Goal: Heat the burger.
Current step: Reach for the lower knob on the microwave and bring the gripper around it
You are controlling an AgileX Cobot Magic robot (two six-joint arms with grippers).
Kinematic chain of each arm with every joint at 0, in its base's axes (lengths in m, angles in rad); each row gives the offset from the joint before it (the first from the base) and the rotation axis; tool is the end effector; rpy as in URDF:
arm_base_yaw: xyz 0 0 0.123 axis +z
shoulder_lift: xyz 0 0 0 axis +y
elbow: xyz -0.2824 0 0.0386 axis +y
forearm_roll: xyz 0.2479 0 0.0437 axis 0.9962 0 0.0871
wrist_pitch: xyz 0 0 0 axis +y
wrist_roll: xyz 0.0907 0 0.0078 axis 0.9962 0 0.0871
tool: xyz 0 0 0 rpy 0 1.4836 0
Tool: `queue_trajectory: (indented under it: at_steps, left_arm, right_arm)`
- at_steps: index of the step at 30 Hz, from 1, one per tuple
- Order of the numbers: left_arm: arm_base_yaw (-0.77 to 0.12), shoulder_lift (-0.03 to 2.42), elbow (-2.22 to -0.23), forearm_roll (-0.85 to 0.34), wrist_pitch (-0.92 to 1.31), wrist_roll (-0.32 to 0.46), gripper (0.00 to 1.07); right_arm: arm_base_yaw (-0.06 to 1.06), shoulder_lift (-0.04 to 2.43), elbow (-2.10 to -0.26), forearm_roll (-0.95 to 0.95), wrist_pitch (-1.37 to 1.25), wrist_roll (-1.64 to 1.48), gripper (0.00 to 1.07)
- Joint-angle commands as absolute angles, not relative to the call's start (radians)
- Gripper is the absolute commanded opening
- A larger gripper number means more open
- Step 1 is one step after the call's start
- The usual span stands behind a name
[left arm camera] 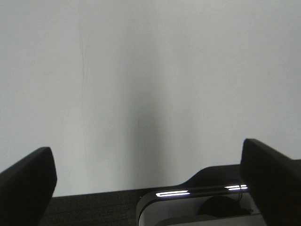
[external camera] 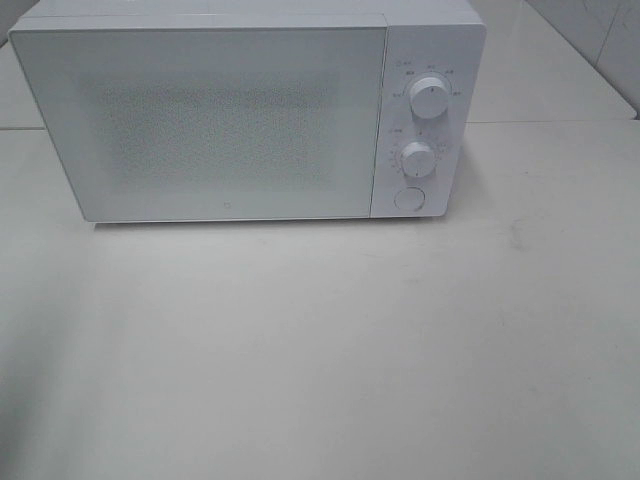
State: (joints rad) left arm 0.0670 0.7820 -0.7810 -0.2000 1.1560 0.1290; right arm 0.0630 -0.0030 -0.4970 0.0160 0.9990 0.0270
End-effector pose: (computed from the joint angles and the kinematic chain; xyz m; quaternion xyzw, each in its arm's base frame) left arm 0.1191 -0.0086 0.3146 0.0136 0.9640 -0.0739 0.2551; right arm -0.0026 0.0011 0.2814 -0.0151 0.8366 0.0326 0.5467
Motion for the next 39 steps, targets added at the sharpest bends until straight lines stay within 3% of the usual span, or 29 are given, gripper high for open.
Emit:
queue_trajectory:
  at_steps: [1,10,22,34,39]
  left_arm:
    - [0.067,0.693,-0.697,-0.194,1.138,0.121,1.0]
    - [0.067,0.462,-0.531,-0.184,1.096,0.082,1.0]
    - [0.067,0.217,-0.52,-0.104,1.074,0.082,1.0]
    - [0.067,-0.031,-0.52,-0.103,1.073,0.082,1.0]
    - [0.067,-0.013,-0.519,-0.111,1.073,0.077,1.0]
  right_arm:
    - [0.055,-0.033,-0.497,0.018,0.997,0.033,0.75]
    - [0.055,-0.033,-0.497,0.018,0.997,0.033,0.75]
    - [0.055,-0.033,-0.497,0.018,0.997,0.033,0.75]
    - [0.055,-0.033,-0.497,0.018,0.997,0.033,0.75]
    - [0.055,-0.028,-0.497,0.018,0.997,0.033,0.75]
